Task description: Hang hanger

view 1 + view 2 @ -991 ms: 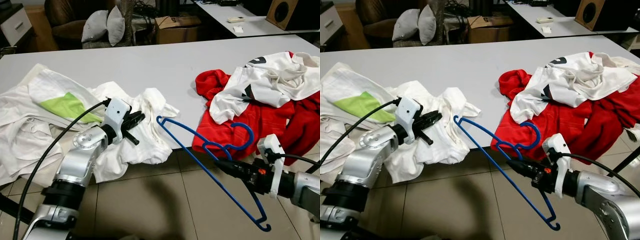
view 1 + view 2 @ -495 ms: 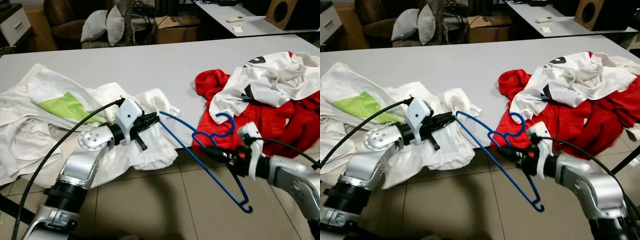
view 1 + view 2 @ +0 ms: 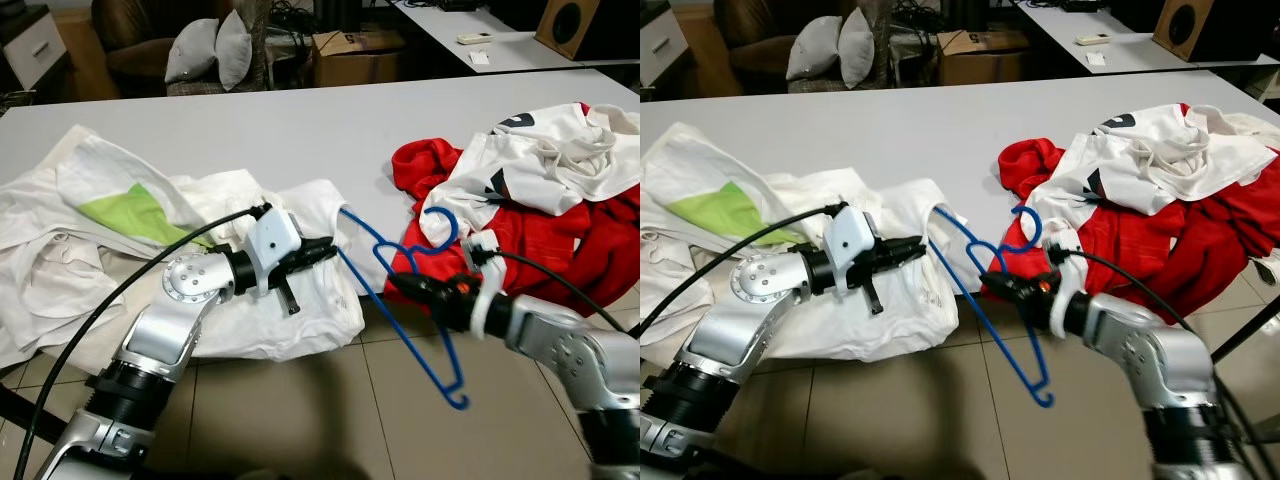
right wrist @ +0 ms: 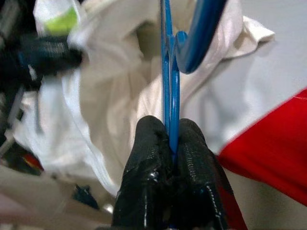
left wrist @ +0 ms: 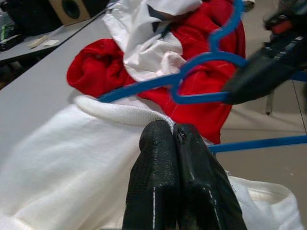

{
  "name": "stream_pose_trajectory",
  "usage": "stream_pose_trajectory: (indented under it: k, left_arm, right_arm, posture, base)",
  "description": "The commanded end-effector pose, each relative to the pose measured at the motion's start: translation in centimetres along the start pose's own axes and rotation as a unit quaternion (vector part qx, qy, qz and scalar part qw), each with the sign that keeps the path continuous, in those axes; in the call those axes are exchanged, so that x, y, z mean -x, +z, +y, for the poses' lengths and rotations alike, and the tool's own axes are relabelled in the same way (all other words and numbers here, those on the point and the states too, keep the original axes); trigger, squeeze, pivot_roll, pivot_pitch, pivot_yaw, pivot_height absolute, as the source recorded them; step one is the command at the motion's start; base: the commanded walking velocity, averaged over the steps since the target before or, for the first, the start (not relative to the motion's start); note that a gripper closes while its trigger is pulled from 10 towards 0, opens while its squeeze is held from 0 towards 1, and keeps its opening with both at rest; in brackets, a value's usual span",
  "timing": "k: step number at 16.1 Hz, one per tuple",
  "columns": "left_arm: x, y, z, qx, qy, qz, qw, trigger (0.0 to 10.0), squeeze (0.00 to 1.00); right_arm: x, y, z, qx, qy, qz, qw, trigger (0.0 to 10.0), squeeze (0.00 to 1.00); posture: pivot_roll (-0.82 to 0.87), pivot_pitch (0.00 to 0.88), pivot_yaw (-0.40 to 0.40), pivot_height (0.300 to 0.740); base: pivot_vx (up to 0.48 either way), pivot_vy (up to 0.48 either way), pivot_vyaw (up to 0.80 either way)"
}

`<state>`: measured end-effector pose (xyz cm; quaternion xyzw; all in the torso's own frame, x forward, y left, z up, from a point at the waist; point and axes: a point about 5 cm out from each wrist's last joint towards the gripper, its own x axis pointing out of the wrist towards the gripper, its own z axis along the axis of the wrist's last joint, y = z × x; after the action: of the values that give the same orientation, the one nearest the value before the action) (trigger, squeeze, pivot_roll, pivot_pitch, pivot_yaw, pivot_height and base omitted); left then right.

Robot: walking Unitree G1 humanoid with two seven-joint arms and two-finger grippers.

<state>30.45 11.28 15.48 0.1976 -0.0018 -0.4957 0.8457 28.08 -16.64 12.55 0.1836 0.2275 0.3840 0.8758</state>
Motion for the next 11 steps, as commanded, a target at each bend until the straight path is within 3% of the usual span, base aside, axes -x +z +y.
stream_pose_trajectory:
  k: [1, 3, 5, 9, 10, 11]
  left_arm:
    - [-0.5, 0.4, -0.4, -0.022, -0.014, 0.000, 1.000, 0.0, 0.00]
    - [-1.3, 0.2, -0.6, -0.024, -0.017, 0.004, 1.000, 0.0, 0.00]
    - [-1.8, -0.1, -1.0, -0.032, -0.031, 0.015, 0.999, 0.0, 0.00]
    - [-1.9, -0.1, -0.9, -0.029, -0.036, 0.015, 0.999, 0.0, 0.00]
    - [-1.9, -0.1, -0.8, -0.026, -0.037, 0.014, 0.999, 0.0, 0.00]
    - [-1.9, -0.2, -0.4, -0.029, -0.022, 0.015, 0.999, 9.7, 0.00]
  right_arm:
    - [-0.7, 0.7, 0.1, -0.039, -0.001, -0.028, 0.999, 10.0, 0.00]
    - [-2.2, 1.3, -0.2, -0.104, -0.019, -0.066, 0.992, 10.0, 0.00]
    - [-3.4, 1.8, -1.0, -0.181, -0.043, -0.109, 0.976, 10.0, 0.00]
    - [-5.2, 2.4, -1.5, -0.219, -0.058, -0.137, 0.964, 10.0, 0.00]
    - [-5.8, 2.9, -1.8, -0.242, -0.058, -0.156, 0.956, 10.0, 0.00]
    - [-6.3, 3.4, -1.9, -0.254, -0.057, -0.168, 0.951, 10.0, 0.00]
  posture:
    - [-0.13, 0.000, 0.035, 0.740]
    - [-0.13, 0.000, 0.035, 0.740]
    - [-0.12, 0.000, 0.032, 0.740]
    - [-0.12, 0.000, 0.036, 0.740]
    - [-0.12, 0.000, 0.036, 0.740]
    - [-0.11, 0.000, 0.034, 0.740]
  base:
    - [0.000, 0.000, 0.00]
    - [0.000, 0.000, 0.00]
    - [0.000, 0.000, 0.00]
    - [0.000, 0.000, 0.00]
    - [0.000, 0.000, 0.00]
    - [0.000, 0.000, 0.00]
